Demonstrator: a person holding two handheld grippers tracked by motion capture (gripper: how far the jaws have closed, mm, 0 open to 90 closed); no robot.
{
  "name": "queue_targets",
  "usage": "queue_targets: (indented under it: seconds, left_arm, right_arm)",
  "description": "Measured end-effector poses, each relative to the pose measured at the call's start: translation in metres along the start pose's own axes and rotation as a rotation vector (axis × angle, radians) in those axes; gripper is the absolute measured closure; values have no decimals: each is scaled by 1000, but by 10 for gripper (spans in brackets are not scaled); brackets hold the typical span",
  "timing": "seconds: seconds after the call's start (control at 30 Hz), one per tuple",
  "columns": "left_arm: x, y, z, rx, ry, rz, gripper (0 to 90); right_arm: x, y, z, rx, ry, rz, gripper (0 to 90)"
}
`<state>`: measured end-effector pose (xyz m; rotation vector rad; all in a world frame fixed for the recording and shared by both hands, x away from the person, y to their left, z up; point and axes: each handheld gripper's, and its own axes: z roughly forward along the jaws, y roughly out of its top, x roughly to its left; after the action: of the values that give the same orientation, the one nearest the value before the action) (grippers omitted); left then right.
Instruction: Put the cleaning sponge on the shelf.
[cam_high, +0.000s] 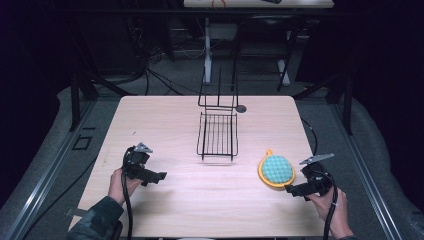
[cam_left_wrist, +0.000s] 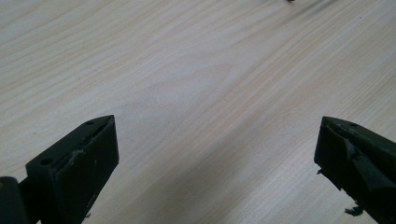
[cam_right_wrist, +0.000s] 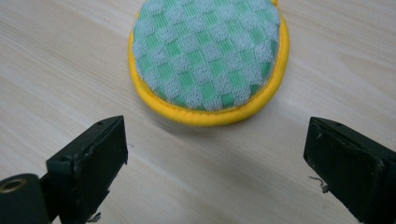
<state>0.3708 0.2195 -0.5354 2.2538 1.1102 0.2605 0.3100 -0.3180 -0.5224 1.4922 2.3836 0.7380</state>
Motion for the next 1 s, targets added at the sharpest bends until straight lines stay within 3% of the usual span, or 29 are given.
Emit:
queue_targets:
  seconds: [0.33,0.63,1.0]
  left_arm:
    - [-1,1,2,3,-2,5,0]
    - [1,0,0,-11,-15,-7,0]
    - [1,0,0,-13,-17,-9,0]
  right_arm:
    - [-2,17,9,-8,3,-17,41]
    - [-6,43,25,3,-10,-24,17]
    - [-11,51,36,20,1,-7,3]
